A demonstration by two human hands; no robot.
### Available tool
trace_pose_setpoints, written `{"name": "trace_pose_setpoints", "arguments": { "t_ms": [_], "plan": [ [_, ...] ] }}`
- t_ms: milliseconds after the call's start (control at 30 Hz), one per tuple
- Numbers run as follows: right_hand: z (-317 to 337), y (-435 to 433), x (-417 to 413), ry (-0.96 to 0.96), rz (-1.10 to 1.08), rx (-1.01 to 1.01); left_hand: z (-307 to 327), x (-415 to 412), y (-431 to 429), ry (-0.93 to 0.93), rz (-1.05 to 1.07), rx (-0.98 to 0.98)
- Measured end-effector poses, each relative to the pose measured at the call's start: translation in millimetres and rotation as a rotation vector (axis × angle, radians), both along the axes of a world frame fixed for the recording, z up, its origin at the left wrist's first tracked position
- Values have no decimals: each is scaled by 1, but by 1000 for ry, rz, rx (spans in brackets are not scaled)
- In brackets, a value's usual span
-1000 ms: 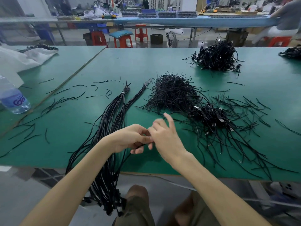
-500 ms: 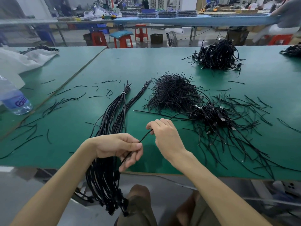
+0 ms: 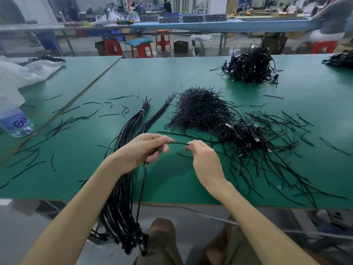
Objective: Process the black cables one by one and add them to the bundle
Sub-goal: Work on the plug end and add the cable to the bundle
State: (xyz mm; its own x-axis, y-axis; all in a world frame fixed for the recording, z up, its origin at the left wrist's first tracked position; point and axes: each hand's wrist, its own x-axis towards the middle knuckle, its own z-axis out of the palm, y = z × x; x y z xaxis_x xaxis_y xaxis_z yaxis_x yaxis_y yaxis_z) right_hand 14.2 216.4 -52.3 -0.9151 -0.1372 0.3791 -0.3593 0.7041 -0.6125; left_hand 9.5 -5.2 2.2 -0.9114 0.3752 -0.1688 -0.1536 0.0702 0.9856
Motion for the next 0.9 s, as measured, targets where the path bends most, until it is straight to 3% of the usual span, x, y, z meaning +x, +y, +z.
{"name": "trace_pose_setpoints", "arguments": {
  "t_ms": [133, 233, 400, 567, 900],
  "plan": [
    [-1, 7, -6, -96, -60, -173, -7, -8, -15, 7, 134, 408],
    [2, 3, -1, -112, 113, -112, -16, -10, -14, -5, 211, 547],
    [4, -4, 8, -24, 274, 181, -23, -10, 2, 6, 313, 580],
    [10, -2, 12, -66, 295, 143, -17, -8, 14, -40, 317, 762],
    [9, -1, 11, -109, 274, 113, 2, -1, 19, -47, 181, 694]
  ]
}}
